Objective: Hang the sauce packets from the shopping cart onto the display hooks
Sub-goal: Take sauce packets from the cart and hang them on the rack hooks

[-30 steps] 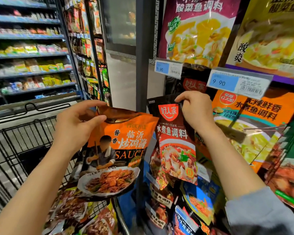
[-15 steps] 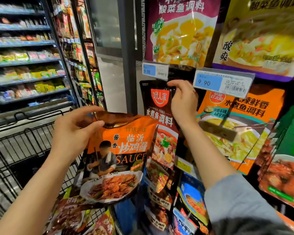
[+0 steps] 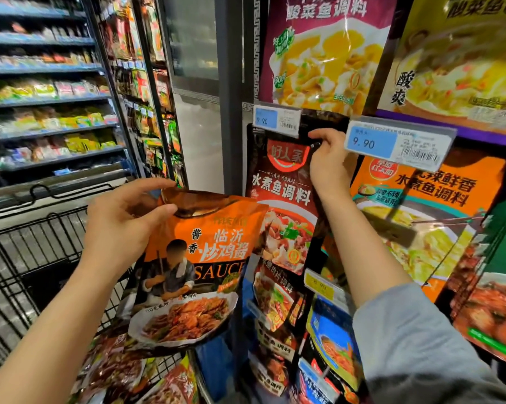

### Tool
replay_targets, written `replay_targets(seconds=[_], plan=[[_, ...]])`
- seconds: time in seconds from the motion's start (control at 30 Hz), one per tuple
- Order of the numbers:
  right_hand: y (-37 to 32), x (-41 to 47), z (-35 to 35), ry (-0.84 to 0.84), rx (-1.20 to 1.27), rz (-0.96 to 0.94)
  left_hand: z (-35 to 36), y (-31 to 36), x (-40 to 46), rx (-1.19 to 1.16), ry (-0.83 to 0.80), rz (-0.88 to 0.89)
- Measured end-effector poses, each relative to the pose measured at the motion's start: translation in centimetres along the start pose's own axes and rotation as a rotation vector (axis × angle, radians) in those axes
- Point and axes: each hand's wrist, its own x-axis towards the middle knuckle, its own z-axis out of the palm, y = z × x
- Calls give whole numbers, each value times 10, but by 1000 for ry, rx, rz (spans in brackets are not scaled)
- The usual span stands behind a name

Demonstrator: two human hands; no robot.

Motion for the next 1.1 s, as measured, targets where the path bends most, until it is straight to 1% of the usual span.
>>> replay_targets(seconds=[0.1,0.23,0.3,0.33,0.37,0.4,0.47,0.5,0.53,0.57,0.6,0.63,0.7,0.83,0.97,1.1], plan=[[1,6,1,5,-24,4,0,2,-2,13,-12,7],[14,24,8,-95,-41,143,-2,-1,-4,-4,-6,13],[19,23,5,-142,-188,158,-3,-2,-5,-10,2,20],[19,17,1,-170,-296,126,-4,-2,-6,-12,6,21],[20,8,-3,-181,-413,62,-4,-3,-6,-17,11,16],[21,-5,-8,-163,-526,-42,-4,-4,-7,-20,19,9],[29,-37,-11,-105,-692,-349,-4,-6,-8,-15,26,2],[32,-53,-9,-113,-751,-509,-3,-7,-9,-10,23,3],[35,-64,-4,-164,-809,-653,-3,-7,-9,-3,17,4],[36,-70,2,-266,-887,-757,-2,-8,-10,5,12,6],[35,-72,8,-385,-978,-804,-2,-9,-10,10,9,6],[36,-68,14,-495,-1064,-791,-2,-9,-10,11,8,5],[41,-50,23,-599,-1188,-689,-5,-11,-12,2,16,6],[59,-14,30,-682,-1236,-481,-12,-13,-18,-25,38,-9],[84,6,29,-714,-1383,-416,-19,-14,-22,-21,56,-5],[88,11,30,-763,-1391,-316,-26,-14,-27,10,62,0]])
